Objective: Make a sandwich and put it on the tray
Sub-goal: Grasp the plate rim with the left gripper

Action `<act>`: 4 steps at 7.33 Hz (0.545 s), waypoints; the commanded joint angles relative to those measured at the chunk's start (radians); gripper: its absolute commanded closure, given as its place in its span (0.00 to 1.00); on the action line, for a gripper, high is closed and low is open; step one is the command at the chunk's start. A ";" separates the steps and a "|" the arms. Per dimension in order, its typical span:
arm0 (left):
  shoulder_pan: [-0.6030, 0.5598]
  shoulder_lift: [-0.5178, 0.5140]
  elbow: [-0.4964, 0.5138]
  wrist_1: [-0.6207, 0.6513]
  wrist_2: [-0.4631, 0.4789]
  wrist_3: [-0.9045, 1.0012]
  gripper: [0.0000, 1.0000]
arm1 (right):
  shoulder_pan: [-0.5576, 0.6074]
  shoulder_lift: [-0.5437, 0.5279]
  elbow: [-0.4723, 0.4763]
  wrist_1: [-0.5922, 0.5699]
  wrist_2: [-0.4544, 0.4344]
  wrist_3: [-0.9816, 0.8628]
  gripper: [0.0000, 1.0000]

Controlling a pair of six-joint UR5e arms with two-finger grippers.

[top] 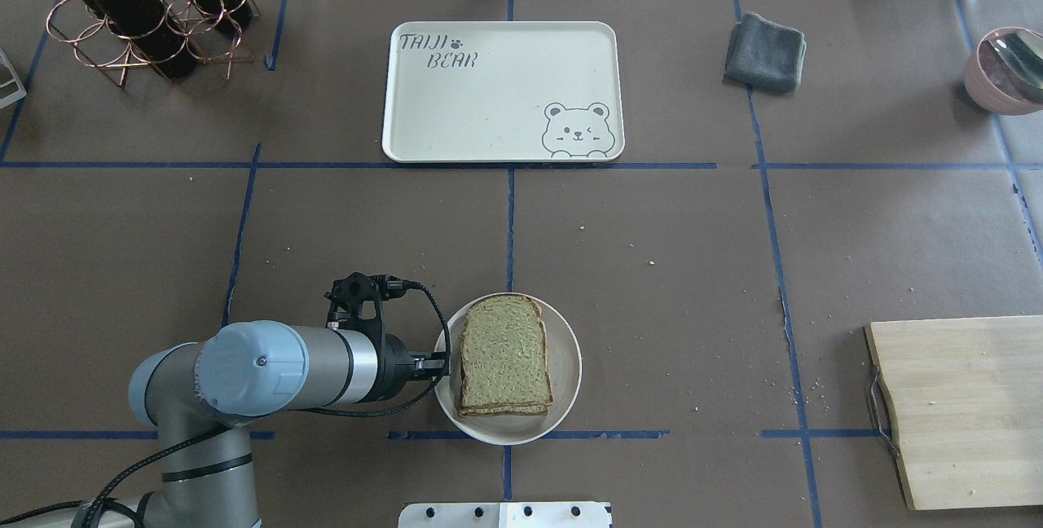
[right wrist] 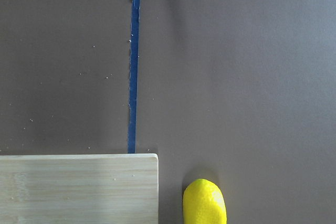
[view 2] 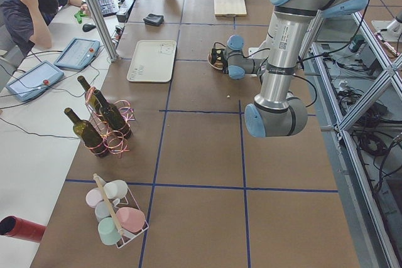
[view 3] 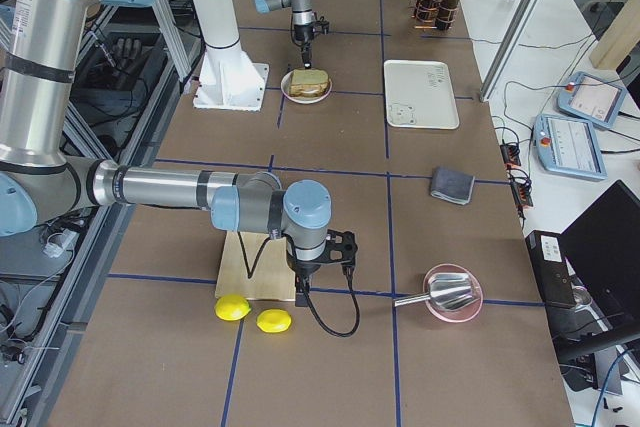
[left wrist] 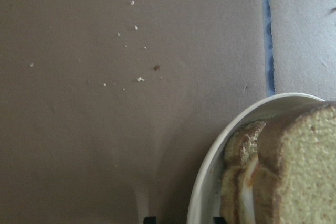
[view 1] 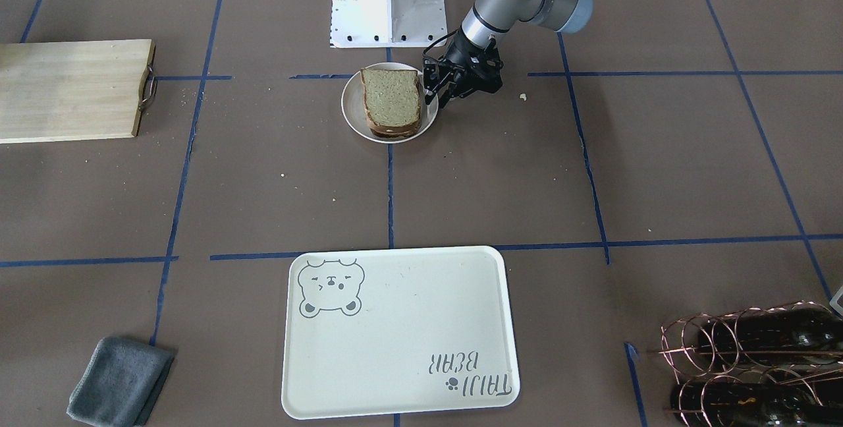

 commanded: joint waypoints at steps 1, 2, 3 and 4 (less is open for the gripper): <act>0.010 -0.007 0.008 0.000 0.000 -0.004 0.93 | 0.000 0.003 -0.005 0.000 -0.001 0.000 0.00; 0.010 -0.005 0.009 0.000 0.000 -0.004 1.00 | 0.000 0.003 -0.005 0.000 -0.001 0.000 0.00; 0.005 -0.004 -0.003 -0.002 0.000 -0.013 1.00 | 0.000 0.004 -0.005 0.000 -0.001 -0.002 0.00; 0.002 -0.002 -0.011 -0.005 -0.003 -0.074 1.00 | 0.000 0.004 -0.005 0.000 -0.001 -0.002 0.00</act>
